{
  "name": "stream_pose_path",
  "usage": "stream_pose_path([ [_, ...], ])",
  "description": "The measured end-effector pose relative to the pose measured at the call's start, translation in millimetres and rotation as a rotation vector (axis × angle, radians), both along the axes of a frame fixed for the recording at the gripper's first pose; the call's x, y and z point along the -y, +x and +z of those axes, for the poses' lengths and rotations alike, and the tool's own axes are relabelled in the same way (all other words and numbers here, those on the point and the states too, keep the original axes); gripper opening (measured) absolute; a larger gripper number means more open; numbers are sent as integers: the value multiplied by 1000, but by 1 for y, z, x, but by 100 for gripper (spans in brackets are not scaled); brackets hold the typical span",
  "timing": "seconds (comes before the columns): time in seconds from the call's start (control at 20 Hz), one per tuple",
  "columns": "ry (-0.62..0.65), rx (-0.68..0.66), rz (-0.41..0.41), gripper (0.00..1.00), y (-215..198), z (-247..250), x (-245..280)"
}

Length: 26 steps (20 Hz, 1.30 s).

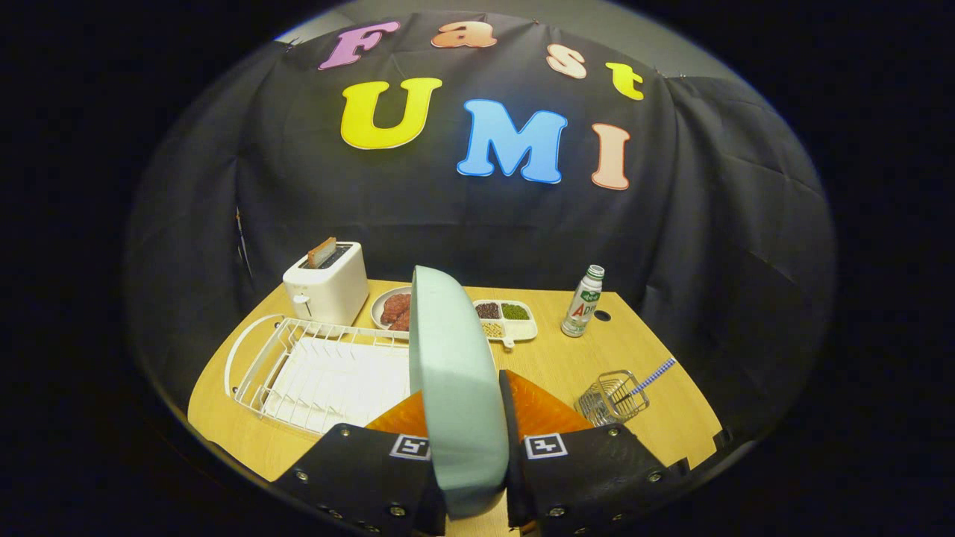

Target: Take the plate from the dish rack, then take the spoon from the basket and place it into the plate.

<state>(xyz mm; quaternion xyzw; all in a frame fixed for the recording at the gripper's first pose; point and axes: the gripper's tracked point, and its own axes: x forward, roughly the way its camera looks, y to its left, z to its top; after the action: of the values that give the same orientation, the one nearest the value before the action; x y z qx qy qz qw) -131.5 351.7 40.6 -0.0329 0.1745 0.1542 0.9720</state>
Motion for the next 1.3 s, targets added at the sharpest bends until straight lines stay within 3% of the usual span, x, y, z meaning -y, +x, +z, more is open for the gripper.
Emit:
stream_pose_path([
  [0.5, 73, -172, 21, 29, -71, -91, 78],
  [0.85, 81, -313, 75, 30, -93, -156, 68],
  [1.1, 281, -444, 151, 30, -102, -178, 34],
  [1.3, 299, -481, 128, 33, -93, -192, 36],
])
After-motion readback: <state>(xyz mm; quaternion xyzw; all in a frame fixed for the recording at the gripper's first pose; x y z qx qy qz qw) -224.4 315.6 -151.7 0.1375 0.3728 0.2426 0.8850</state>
